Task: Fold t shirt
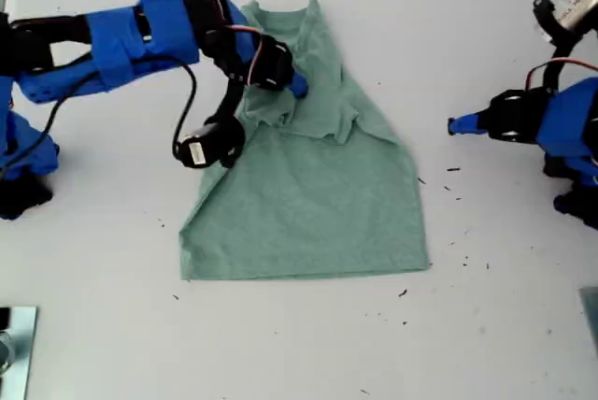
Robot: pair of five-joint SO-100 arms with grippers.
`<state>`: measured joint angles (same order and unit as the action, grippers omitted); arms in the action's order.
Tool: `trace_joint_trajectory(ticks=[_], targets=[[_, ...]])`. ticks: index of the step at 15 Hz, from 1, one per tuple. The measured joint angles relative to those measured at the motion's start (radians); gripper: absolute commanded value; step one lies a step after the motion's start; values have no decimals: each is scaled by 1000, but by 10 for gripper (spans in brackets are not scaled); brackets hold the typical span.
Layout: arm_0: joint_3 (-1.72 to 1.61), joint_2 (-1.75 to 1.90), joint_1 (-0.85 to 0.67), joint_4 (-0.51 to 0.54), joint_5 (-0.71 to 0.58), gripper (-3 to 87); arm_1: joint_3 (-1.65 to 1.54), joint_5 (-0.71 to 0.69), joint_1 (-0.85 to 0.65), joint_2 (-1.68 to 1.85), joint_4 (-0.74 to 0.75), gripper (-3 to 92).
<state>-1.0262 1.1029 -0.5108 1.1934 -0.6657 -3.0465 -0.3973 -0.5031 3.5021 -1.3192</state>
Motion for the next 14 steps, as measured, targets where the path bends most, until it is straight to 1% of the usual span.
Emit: trace_joint_trajectory(ticks=[1,2,3,4,5,6,7,8,9,10,11,12,13,14], targets=[[-11,141,-8,89,6,47,0,0,0,0,0,62],[-61,311,-15,124,12,-1,0,0,0,0,0,56],[-190,497,-35,132,17,-1,0,0,0,0,0,32],[-410,698,-67,63,43,-2,0,0,0,0,0,25],[-690,896,-112,-35,78,-2,0,0,-3,0,0,25],[-1006,1095,-123,-164,117,-2,0,0,-3,0,0,25],[-1325,1282,-112,-272,187,-2,0,0,-3,0,0,25],[-1609,1457,-92,-311,244,-2,0,0,-3,0,-5,25],[-1821,1634,-80,-314,288,-2,2,5,-2,0,-23,25],[-1934,1789,-28,-316,337,-2,6,20,12,-2,-54,25],[-1976,1850,6,-322,364,-2,46,40,49,-5,-80,25],[-1987,1862,6,-331,371,-2,120,64,60,-64,-110,25],[-1993,1865,14,-336,374,-2,252,75,103,-170,-144,133],[-1993,1873,17,-336,374,-2,428,81,166,-351,-192,281]])
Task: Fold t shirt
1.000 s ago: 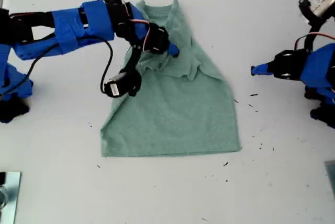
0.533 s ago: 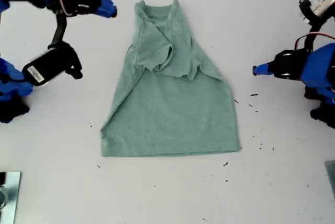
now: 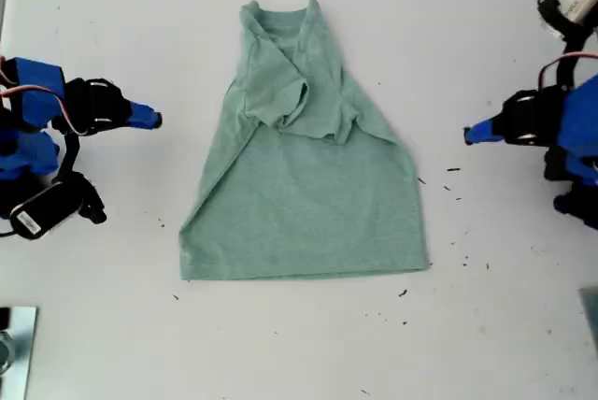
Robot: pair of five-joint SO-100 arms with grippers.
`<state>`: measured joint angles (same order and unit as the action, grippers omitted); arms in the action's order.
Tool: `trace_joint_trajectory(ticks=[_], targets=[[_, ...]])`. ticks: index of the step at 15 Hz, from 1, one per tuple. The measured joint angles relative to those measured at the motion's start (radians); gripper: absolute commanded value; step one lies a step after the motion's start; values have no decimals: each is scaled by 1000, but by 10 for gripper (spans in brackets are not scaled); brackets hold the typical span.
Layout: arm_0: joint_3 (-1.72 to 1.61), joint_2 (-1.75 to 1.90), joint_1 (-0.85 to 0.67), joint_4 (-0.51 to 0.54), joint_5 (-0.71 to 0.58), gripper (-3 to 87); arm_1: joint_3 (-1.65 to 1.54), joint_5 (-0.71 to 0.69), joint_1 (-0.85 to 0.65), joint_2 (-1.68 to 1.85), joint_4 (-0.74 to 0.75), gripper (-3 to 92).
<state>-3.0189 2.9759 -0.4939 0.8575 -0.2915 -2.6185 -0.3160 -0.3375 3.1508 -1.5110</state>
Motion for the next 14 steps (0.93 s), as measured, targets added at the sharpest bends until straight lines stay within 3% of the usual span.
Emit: trace_joint_trajectory(ticks=[1,3,5,10,11,12,13,14], targets=[[0,11,0,0,0,-2,227,15,92,-219,-91,419],[-5,26,0,0,0,-2,676,72,305,-669,-189,399],[-5,31,11,0,0,-2,755,176,445,-920,-172,379],[-5,38,26,0,0,-2,350,397,568,-1005,301,343],[-5,38,25,0,-2,-2,328,423,586,-1045,360,315],[-5,38,25,0,-5,-2,330,442,603,-1108,414,137],[-5,38,25,0,-8,-2,313,457,617,-1155,448,32],[-5,38,25,0,-9,-2,302,468,630,-1209,506,5]])
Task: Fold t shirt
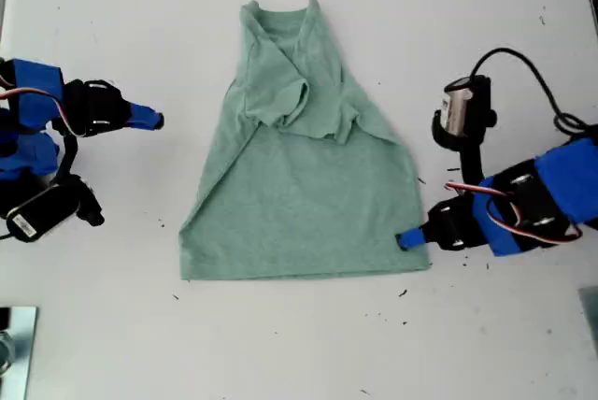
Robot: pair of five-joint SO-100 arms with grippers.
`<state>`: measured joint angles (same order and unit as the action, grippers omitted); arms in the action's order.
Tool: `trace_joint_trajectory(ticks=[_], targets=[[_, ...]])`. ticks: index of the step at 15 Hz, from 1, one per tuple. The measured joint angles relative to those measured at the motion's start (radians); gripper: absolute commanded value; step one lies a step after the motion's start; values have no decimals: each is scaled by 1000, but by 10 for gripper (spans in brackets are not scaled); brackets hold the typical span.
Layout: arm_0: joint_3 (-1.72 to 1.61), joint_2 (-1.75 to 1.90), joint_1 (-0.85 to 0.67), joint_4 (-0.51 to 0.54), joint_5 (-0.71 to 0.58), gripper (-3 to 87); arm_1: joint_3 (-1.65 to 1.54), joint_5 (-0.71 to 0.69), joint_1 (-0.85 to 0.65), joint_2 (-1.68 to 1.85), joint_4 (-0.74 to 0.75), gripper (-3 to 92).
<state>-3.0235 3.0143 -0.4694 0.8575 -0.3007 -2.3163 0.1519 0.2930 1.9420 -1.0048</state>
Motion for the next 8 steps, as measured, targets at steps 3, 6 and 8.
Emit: trace_joint_trajectory(ticks=[3,6,8], targets=[[0,0,5,0,0,-2,-115,49,43,-17,221,-2],[0,18,9,0,0,-2,-135,54,48,141,84,-2],[0,25,9,0,0,-2,-54,5,31,285,-183,-2]])
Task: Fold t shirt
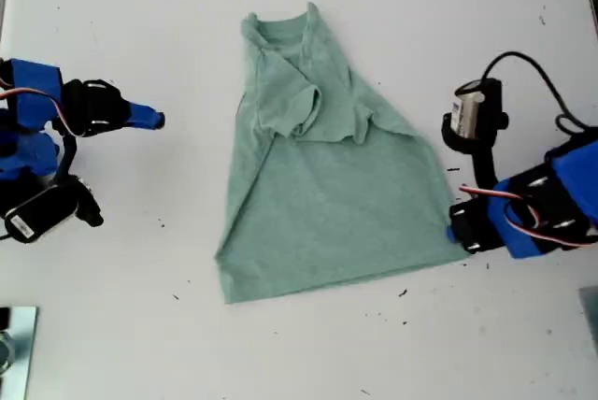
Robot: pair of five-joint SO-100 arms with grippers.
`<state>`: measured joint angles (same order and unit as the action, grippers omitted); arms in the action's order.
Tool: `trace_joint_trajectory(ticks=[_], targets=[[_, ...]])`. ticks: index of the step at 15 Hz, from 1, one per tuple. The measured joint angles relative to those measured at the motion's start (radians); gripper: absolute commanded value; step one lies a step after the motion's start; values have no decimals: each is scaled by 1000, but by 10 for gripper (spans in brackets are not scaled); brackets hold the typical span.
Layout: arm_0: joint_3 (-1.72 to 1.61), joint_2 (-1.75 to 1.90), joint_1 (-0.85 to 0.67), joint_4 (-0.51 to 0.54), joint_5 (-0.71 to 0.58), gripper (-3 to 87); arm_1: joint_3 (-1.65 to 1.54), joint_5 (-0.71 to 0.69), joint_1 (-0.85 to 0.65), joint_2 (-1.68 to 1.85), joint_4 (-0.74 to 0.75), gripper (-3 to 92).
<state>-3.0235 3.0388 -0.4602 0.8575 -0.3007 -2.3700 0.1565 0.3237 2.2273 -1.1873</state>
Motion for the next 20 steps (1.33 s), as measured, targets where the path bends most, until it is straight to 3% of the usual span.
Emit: trace_joint_trajectory(ticks=[3,5,10,13,14,17,20], targets=[[0,3,0,0,-2,-2,336,-129,-97,32,-336,-2],[0,14,0,0,-3,-2,571,-229,-144,-104,-422,-2],[0,18,0,5,-3,-2,1126,-341,-101,-724,-365,-2],[0,18,0,6,-3,-2,1250,-373,-77,-1015,-198,24],[0,18,0,8,-3,-2,1269,-368,-72,-1055,-175,267],[0,18,0,9,-3,-2,1301,-383,-61,-1068,-181,265],[0,18,0,9,-3,-2,1308,-436,-58,-844,-270,263]])
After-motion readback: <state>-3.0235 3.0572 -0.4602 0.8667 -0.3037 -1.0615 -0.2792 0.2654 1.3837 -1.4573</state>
